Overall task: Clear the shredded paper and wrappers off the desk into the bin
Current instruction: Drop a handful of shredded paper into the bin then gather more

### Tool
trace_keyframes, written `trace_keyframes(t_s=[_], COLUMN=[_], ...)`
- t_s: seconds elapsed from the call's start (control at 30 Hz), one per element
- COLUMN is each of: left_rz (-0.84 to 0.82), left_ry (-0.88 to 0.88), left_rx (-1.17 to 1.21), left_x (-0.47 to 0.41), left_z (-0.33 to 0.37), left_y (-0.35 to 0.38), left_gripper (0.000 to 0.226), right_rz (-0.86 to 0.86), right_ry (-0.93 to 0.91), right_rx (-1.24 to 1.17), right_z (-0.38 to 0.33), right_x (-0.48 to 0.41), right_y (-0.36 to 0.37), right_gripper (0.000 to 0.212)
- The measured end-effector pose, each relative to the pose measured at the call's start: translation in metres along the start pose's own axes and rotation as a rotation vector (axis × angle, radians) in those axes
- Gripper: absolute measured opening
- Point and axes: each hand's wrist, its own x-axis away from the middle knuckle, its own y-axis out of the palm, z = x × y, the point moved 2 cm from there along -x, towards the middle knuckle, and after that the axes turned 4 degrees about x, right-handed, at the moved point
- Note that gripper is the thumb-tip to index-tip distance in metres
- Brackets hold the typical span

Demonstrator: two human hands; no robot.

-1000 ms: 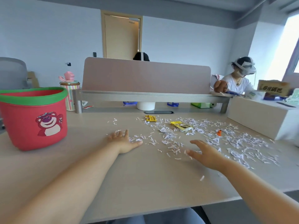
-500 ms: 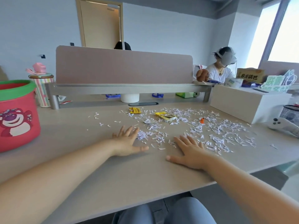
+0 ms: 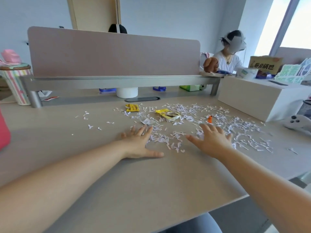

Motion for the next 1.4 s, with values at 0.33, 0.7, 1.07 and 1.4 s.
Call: trace_keyframes(t_s=[0.33,0.7,1.07,1.4], left_rz=[0.328,0.138,0.208,0.342], left_ry=[0.127,0.005,-0.001,0.145], left_rx=[0.061,-0.056,-0.1,-0.04], left_x=[-0.032,-0.032,-0.113,-0.121], left_z=[0.042,0.026,-0.014,-0.019], left_y=[-0.001,0.006,-0.023,-0.025], left_gripper=[0.048,0.094,0.07,0.044], right_rz=[-0.041,-0.238,-0.087,-0.036], right_ry=[-0.168,-0.135,-0.344,-0.466], right_rx=[-0.499,-0.003,-0.066,-0.162], right_z=[-0.02,-0.005,-0.05,-0.065], right_x=[-0.001,0.011,-0.118,-0.151], right_y=[0.006,0.017,0.03,0.038], right_gripper=[0.058,0.119,0.109,0.05])
